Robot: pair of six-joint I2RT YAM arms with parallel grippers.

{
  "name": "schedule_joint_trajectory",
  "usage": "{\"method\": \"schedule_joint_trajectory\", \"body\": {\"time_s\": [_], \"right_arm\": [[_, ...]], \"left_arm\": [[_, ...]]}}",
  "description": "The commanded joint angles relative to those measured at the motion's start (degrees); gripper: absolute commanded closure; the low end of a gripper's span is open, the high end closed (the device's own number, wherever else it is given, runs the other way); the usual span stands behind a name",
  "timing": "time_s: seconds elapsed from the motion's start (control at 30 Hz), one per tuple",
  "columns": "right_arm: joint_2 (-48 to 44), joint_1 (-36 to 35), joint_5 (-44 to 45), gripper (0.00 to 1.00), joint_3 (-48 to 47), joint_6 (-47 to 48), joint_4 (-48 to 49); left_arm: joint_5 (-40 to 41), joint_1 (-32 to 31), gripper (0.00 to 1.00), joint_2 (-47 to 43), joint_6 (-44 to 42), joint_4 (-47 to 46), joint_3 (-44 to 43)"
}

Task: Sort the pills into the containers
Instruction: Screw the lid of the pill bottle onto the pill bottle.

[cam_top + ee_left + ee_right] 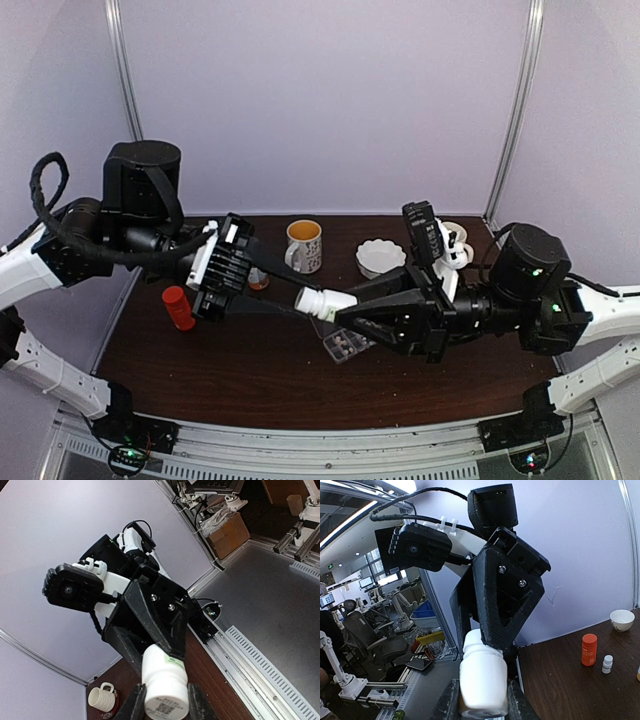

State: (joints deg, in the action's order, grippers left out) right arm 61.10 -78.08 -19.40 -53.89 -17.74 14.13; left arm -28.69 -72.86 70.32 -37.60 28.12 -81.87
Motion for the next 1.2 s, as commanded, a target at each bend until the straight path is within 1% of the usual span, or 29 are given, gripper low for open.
{"method": "schedule_joint_trajectory", "body": {"time_s": [0.0,0.07,0.13,0.3,0.43,0.53,0.67,0.77,0.83,0.9,1.17], "right_arm": [[2.01,0.20,5.16,1.00,1.84,-10.02,19.43],[2.16,0.21,5.56,1.00,2.77,-14.15,22.81],[2.47,0.19,5.75,1.00,2.70,-17.81,23.93],[2.86,0.32,5.56,1.00,3.24,-26.02,28.12],[2.73,0.53,6.47,1.00,4.60,-28.81,30.31],[2.62,0.97,7.40,1.00,5.84,-29.31,31.11],[2.29,2.14,8.44,1.00,8.32,-28.98,32.13],[2.37,3.23,6.60,1.00,9.39,-29.68,33.50],[3.20,3.82,3.62,1.00,8.17,-30.22,32.39],[3.78,3.95,2.32,1.00,6.92,-30.57,31.05],[2.75,4.15,3.62,1.00,8.25,-30.81,30.62]], "left_arm": [[3.28,-1.25,0.97,4.03,-4.31,-0.87,2.79],[3.08,-1.27,0.97,3.64,-6.82,-0.77,3.42],[3.23,-1.32,0.97,3.09,-9.65,-0.77,4.16],[6.75,-1.26,0.97,2.99,-15.98,1.27,3.74],[9.11,-1.27,0.97,3.07,-19.40,1.28,3.81],[10.52,-1.32,0.94,3.52,-19.76,1.15,3.73],[11.86,-1.24,0.91,3.76,-17.91,0.46,3.84],[9.93,-1.23,0.86,3.17,-16.87,-0.14,4.74],[8.10,-1.23,0.81,2.90,-16.63,-0.21,5.19],[8.01,-1.17,0.78,3.29,-16.75,0.26,5.00],[8.85,-0.94,0.67,4.27,-15.62,1.33,3.68]]}}
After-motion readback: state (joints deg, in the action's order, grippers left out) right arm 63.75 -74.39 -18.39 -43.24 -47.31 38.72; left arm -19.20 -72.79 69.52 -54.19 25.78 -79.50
